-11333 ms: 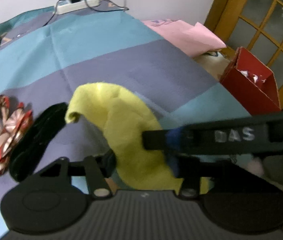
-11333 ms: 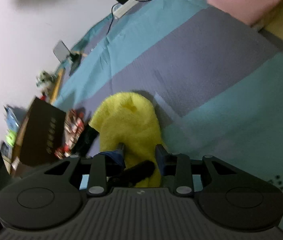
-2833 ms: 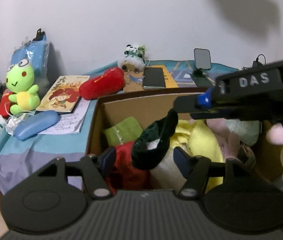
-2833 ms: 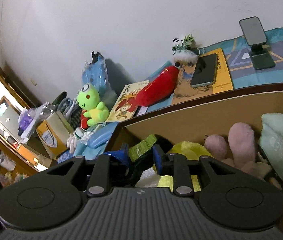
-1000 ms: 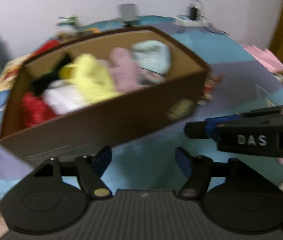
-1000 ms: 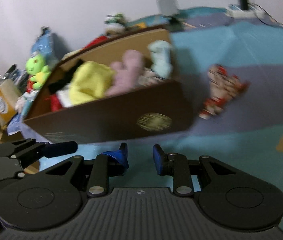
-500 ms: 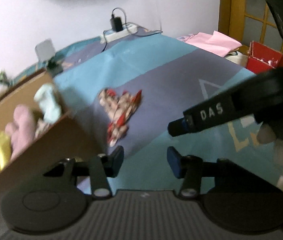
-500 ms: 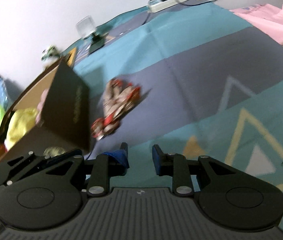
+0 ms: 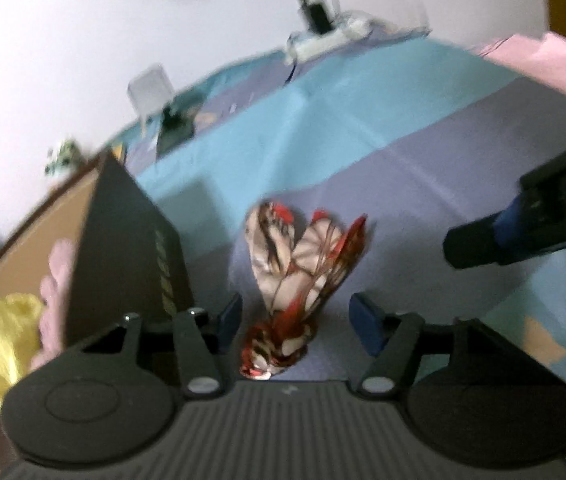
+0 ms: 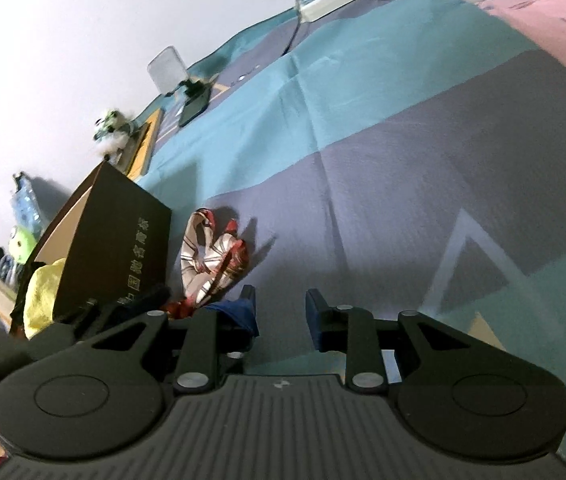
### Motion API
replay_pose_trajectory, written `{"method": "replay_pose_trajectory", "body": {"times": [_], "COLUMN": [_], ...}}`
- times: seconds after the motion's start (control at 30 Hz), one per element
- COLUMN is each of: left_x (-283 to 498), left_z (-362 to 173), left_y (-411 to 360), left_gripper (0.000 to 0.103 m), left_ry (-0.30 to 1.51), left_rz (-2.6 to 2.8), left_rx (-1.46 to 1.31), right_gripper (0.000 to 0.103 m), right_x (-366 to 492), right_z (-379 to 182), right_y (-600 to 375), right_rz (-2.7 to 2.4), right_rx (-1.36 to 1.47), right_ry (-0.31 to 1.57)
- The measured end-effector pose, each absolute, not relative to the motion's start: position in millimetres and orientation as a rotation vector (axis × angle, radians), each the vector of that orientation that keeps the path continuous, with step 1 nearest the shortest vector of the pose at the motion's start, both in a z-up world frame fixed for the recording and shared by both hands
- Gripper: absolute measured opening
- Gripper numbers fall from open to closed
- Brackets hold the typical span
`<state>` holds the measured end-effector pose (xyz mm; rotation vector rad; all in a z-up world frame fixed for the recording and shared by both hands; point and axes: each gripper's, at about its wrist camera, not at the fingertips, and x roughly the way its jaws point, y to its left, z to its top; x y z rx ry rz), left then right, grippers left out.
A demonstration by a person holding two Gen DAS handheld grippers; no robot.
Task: Organize soft objects
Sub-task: 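Move the right gripper to the red-and-white patterned cloth, then grasp the patterned cloth with the right gripper and lift it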
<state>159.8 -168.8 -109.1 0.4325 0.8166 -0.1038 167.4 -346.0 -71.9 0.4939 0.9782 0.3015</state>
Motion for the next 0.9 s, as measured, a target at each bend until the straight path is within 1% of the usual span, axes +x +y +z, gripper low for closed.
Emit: {"method": "replay_pose_trajectory", "body": {"times": [0.13,0.17,0.2,0.23,0.27,0.3,0.37,0.47,0.57,0.67,0.9], "left_x": [165,166,167,168,168,170,168,167,166,161,147], "left_z": [-110,-110,-109,-108,-107,-107,-106,-104,-102,-101,-87], "left_y": [-170,-169,-167,-167,-165,-163,-161,-154,-146,-143,-146], "left_gripper": [0.07,0.066,0.062,0.052,0.046,0.044,0.027,0.016,0.012,0.008,0.006], "left_ry": [0.818,0.822,0.831,0.841,0.853,0.859,0.869,0.89,0.899,0.901,0.874], "left_rz": [-0.064,-0.061,-0.068,-0.081,-0.093,-0.098,-0.103,-0.105,-0.121,-0.145,-0.257], "left_rx": [0.399,0.383,0.358,0.333,0.302,0.283,0.255,0.18,0.111,0.066,0.019], "right_gripper": [0.01,0.01,0.01,0.01,0.01,0.01,0.01,0.01,0.013,0.013,0.013], "right_x": [182,186,190,193,196,200,205,212,217,218,211], "right_z": [-74,-75,-75,-76,-77,-78,-79,-84,-90,-94,-90], "right_y": [-348,-348,-348,-348,-348,-347,-345,-343,-341,-339,-338], "right_rz": [0.37,0.385,0.402,0.417,0.434,0.449,0.476,0.51,0.536,0.557,0.579], "right_rx": [0.487,0.487,0.49,0.493,0.497,0.501,0.51,0.536,0.575,0.606,0.631], "right_ry": [0.986,0.989,0.994,0.998,1.002,1.006,1.016,1.043,1.081,1.109,1.121]}}
